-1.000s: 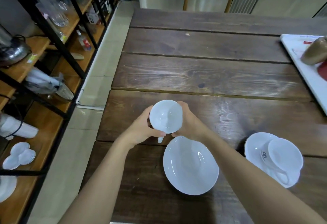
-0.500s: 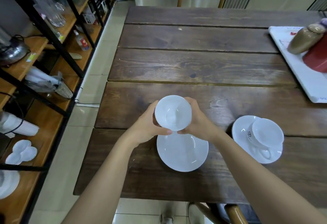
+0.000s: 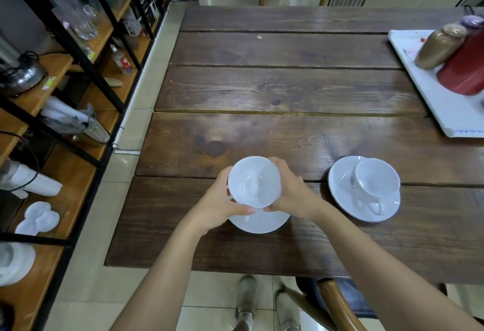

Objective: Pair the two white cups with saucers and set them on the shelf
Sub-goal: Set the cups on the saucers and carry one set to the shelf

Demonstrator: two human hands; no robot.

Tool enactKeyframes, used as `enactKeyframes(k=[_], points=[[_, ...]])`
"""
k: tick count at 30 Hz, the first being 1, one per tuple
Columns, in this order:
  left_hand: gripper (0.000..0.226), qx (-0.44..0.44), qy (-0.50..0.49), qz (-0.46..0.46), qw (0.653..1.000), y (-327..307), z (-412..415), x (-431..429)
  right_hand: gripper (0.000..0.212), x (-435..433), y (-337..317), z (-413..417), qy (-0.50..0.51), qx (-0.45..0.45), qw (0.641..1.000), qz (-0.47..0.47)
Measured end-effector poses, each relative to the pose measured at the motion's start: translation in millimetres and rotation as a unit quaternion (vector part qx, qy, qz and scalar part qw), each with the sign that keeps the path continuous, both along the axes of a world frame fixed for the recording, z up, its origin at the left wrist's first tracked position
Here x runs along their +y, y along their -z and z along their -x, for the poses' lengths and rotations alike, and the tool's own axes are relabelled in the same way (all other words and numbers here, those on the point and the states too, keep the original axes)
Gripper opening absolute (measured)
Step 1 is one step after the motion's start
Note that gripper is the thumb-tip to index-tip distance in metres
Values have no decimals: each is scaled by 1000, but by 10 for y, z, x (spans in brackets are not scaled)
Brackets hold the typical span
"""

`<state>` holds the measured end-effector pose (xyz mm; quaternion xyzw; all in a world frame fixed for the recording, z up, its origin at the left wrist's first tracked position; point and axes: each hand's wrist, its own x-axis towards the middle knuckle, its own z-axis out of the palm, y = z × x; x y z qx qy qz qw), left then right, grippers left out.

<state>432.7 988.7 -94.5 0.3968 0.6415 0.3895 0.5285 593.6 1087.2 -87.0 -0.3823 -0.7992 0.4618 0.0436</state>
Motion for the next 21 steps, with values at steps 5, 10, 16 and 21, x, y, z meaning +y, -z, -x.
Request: enactKeyframes(k=[5,10,16,21], points=[[82,29,0,18,999,24,-63,-63,90,-48,107,-36,0,-17,1000,-1],[84,20,-3,25,999,31,-99,-101,93,-73,161,-67,-1,-24,1000,-8],[72,33,-3,36,999,-6,-96,-98,98,-58,184,-89,9,-41,999,-6],[56,119,-122,42,984,-8,90,-30,69,76,188,-230,118,-40,992,18]])
